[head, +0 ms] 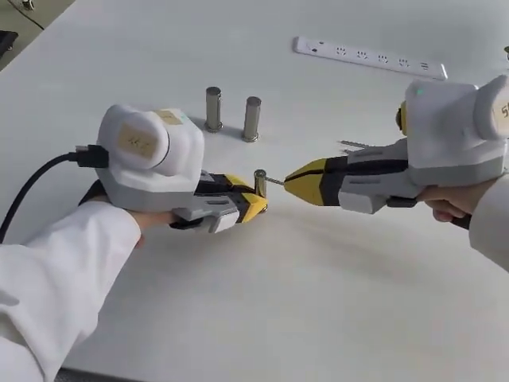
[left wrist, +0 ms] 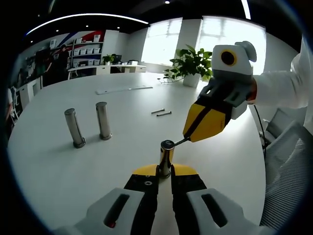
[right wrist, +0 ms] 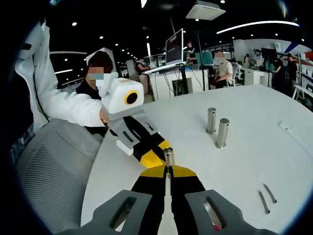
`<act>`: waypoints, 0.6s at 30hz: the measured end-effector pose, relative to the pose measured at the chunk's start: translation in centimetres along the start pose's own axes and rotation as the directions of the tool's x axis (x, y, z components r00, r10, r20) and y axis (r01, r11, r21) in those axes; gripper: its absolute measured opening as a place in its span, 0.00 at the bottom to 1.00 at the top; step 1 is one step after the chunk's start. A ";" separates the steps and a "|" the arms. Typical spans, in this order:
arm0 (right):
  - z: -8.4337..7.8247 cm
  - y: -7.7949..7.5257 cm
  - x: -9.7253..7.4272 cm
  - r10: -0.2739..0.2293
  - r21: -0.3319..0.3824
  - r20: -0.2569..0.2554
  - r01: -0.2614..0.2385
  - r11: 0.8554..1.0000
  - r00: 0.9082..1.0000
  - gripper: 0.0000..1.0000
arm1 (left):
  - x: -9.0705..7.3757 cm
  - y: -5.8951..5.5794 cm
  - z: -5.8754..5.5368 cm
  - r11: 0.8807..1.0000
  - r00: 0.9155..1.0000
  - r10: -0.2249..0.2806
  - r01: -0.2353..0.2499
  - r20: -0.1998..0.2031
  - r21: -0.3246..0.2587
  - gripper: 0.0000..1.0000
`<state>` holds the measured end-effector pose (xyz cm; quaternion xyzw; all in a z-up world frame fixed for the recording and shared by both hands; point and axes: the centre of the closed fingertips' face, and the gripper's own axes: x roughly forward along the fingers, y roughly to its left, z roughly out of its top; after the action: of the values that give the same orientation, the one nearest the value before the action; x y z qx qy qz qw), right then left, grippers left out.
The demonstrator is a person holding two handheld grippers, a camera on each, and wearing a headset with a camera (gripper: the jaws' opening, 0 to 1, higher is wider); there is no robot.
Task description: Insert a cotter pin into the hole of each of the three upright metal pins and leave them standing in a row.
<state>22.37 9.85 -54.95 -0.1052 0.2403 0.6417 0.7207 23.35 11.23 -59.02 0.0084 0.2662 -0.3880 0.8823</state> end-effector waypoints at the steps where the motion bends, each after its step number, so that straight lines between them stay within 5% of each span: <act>1: 0.1 0.0 0.0 0.000 0.005 0.002 0.000 1.000 1.000 0.00 | 0.0 0.0 0.0 1.000 1.000 0.001 -0.001 0.000 0.000 0.07; 18: -0.1 0.2 -0.3 -0.005 -0.049 -0.055 0.002 0.999 0.998 0.00 | -0.2 -0.4 0.5 0.998 1.000 0.002 -0.001 -0.006 0.056 0.07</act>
<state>22.11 9.57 -54.89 -0.1410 0.2441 0.6430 0.7121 23.20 11.00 -58.40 0.0344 0.2580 -0.3946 0.8812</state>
